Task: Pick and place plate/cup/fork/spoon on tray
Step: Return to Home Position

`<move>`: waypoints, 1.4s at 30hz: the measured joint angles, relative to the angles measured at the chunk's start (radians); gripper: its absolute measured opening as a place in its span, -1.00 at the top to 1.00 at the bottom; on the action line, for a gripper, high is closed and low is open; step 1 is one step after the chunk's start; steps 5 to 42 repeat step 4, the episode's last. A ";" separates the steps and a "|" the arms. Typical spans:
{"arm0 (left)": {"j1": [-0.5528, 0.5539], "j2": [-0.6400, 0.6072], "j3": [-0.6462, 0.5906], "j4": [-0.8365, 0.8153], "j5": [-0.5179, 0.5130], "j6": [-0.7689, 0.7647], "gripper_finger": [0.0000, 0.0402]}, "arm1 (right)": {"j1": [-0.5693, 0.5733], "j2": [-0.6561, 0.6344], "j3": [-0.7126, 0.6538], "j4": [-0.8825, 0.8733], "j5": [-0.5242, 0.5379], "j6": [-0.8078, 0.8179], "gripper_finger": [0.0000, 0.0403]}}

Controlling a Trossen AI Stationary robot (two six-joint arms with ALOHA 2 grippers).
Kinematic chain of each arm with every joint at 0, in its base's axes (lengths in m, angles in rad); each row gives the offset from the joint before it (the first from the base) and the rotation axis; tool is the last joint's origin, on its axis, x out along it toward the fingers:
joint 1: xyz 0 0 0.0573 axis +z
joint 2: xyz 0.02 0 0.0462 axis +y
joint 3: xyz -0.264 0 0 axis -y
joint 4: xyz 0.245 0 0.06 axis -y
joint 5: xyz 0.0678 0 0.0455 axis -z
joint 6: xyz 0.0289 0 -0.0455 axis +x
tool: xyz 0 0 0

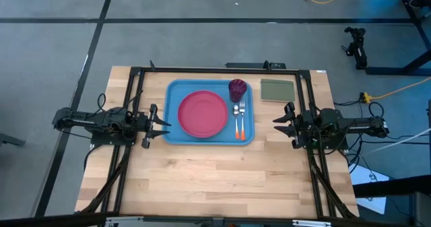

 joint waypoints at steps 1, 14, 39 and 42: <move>0.000 0.000 0.000 0.000 0.000 0.000 0.37 | 0.000 0.000 0.000 0.000 0.000 0.000 0.38; 0.000 0.000 0.000 0.000 0.000 0.000 0.37 | 0.000 0.000 0.000 0.000 0.000 0.000 0.38; 0.000 0.000 0.000 0.000 0.000 0.000 0.37 | 0.000 0.000 0.000 0.000 0.000 0.000 0.38; 0.000 0.000 0.000 0.000 0.000 0.000 0.37 | 0.000 0.000 0.000 0.000 0.000 0.000 0.38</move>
